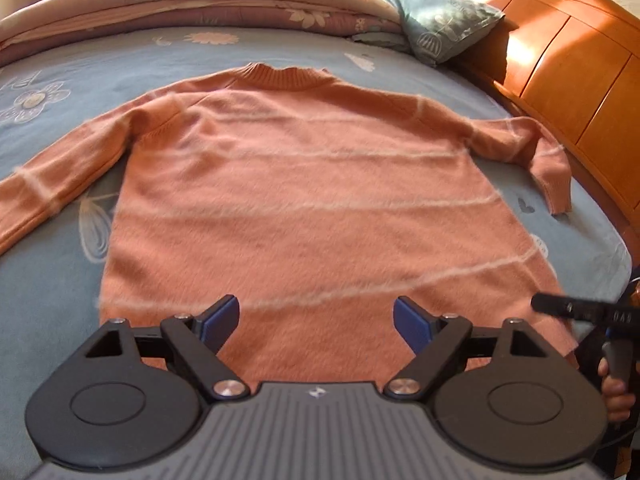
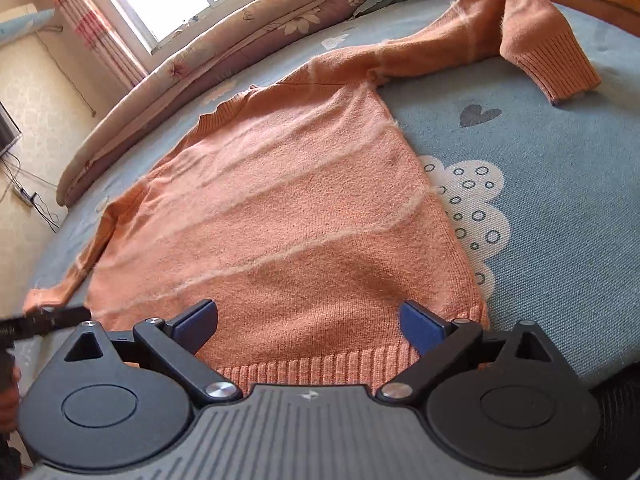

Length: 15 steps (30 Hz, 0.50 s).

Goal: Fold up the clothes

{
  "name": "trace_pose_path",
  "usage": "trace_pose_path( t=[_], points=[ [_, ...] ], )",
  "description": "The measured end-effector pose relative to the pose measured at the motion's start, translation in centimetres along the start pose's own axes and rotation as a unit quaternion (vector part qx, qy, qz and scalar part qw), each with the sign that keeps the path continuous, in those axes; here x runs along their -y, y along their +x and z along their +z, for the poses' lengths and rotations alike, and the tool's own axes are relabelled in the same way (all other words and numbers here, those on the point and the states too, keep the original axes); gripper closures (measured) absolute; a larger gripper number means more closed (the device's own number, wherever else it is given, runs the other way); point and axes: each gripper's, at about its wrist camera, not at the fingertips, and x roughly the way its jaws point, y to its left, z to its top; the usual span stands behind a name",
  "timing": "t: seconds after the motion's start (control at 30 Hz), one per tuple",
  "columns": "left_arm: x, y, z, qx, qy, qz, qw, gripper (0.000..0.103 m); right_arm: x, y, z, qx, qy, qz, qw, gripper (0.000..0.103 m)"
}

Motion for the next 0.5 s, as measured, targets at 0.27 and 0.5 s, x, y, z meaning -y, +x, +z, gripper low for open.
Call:
trace_pose_path(
  t=[0.27, 0.5],
  points=[
    [-2.4, 0.5, -2.7, -0.026, -0.029, 0.039, 0.9985, 0.018, -0.5, -0.1, -0.3, -0.009, -0.012, -0.019, 1.0, 0.0],
    [-4.0, -1.4, -3.7, -0.031, -0.04, 0.051, 0.9974, 0.018, -1.6, 0.3, -0.8, -0.01, -0.052, -0.04, 0.998, 0.0]
  ],
)
